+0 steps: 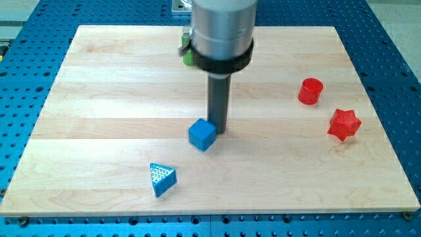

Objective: Move green blocks to the top left of cube

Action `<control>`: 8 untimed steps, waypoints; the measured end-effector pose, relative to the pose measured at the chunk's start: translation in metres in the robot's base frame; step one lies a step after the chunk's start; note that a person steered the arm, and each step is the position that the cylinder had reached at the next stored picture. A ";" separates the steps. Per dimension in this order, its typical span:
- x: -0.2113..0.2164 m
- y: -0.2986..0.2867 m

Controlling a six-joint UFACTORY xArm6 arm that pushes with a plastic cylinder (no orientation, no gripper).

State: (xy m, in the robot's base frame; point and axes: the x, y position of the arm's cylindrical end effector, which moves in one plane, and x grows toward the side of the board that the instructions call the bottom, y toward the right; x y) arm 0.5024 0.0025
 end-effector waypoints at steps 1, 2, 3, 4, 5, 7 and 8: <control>0.030 -0.010; 0.030 0.002; 0.030 -0.021; 0.024 -0.031; -0.009 -0.030; -0.077 -0.027; -0.116 0.004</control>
State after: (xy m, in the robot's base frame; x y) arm 0.3863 0.0063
